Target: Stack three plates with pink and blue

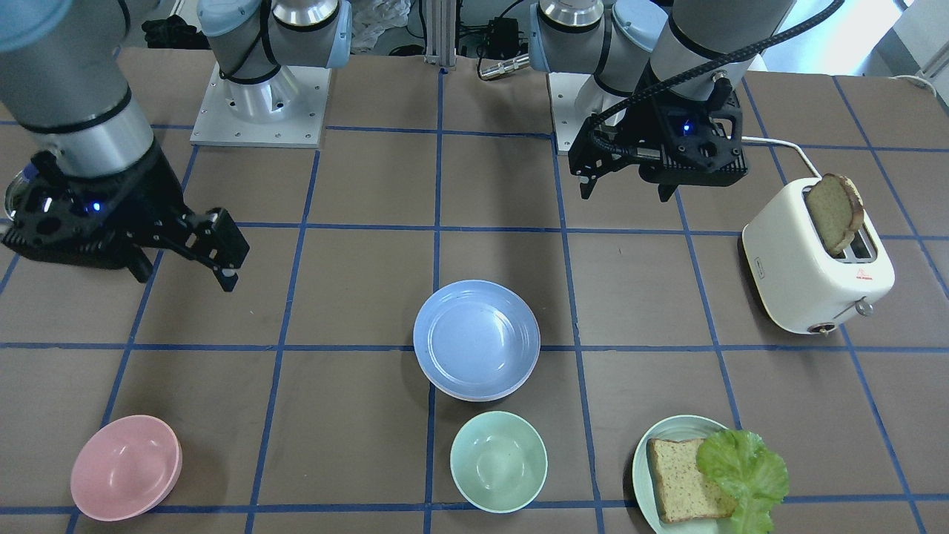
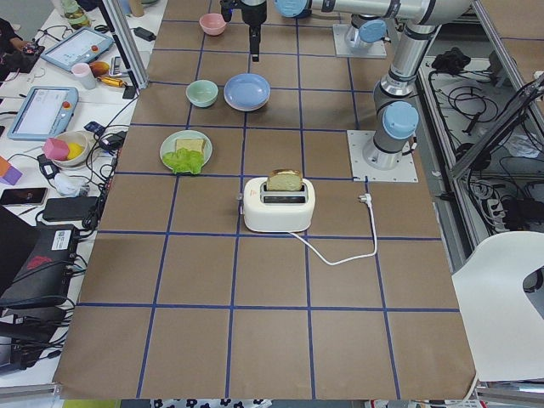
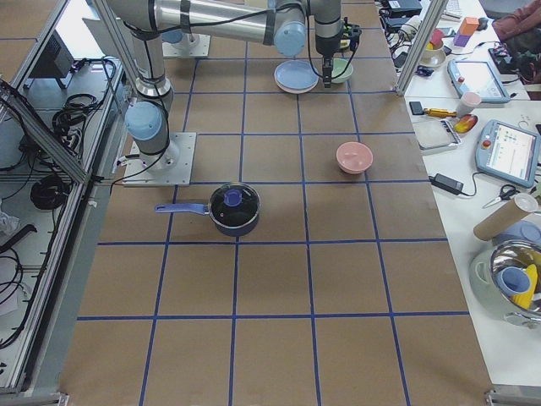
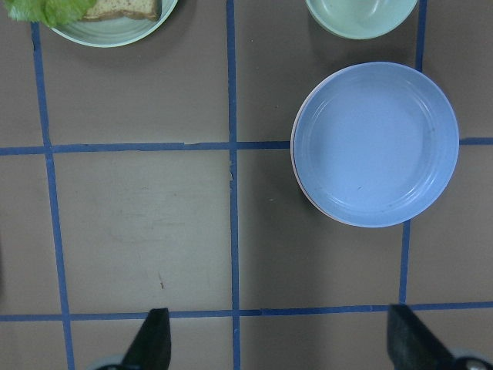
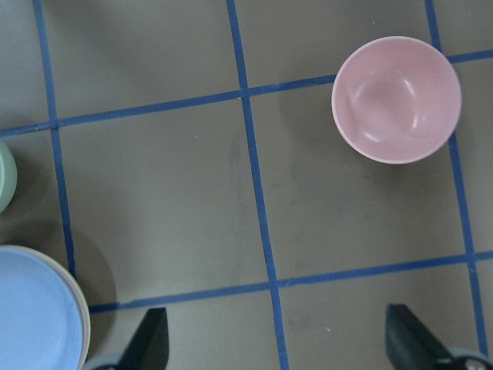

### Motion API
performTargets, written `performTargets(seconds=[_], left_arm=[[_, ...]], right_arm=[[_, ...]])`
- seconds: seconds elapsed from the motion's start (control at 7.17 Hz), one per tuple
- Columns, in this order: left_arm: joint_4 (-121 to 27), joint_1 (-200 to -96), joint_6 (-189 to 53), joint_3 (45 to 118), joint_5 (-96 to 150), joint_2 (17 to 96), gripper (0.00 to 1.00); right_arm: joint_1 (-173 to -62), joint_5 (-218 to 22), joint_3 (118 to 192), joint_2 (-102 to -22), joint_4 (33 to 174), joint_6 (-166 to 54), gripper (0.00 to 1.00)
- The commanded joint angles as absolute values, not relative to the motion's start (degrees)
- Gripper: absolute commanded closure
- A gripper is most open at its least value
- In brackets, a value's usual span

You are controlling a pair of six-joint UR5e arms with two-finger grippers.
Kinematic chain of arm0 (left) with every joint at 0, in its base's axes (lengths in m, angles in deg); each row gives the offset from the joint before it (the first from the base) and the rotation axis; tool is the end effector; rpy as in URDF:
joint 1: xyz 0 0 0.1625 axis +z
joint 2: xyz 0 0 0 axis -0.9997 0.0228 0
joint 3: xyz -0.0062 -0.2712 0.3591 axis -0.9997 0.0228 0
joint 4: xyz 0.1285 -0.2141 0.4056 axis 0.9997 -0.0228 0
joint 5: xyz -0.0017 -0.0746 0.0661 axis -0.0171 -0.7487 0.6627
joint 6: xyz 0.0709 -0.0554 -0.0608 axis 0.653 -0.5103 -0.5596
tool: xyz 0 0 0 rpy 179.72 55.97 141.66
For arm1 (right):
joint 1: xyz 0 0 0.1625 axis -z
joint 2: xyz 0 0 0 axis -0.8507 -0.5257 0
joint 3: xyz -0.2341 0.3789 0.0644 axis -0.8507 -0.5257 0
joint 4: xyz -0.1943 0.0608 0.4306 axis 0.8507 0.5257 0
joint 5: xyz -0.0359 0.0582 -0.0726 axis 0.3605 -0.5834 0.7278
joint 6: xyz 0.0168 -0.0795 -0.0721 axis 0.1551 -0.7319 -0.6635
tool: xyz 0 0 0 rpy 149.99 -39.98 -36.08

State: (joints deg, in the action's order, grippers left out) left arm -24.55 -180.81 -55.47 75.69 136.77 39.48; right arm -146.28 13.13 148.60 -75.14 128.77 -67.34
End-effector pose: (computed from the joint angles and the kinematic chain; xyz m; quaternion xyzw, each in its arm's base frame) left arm -0.1574 -0.5677 0.5200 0.0008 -0.9998 -0.0112 0.0135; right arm 0.1142 -0.6278 0.4921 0.0620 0.9952 -0.0747 0.0153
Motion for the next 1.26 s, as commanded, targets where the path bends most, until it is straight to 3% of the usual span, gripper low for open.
performTargets(seconds=[0.0,0.28,1.12], left_arm=[[-24.6,-180.8,-55.48,75.68,136.77,39.44,0.0],[-24.6,-180.8,-55.49,75.59,136.77,39.53,0.0],[-24.51,-180.72,-55.49,75.51,136.69,39.62,0.0]], right_arm=[[-146.27,15.94,149.21,-80.53,116.81,-69.15,0.0],[-146.8,16.66,151.32,-80.89,119.66,-74.74,0.0],[-146.97,14.12,148.33,-80.98,119.94,-74.07,0.0]])
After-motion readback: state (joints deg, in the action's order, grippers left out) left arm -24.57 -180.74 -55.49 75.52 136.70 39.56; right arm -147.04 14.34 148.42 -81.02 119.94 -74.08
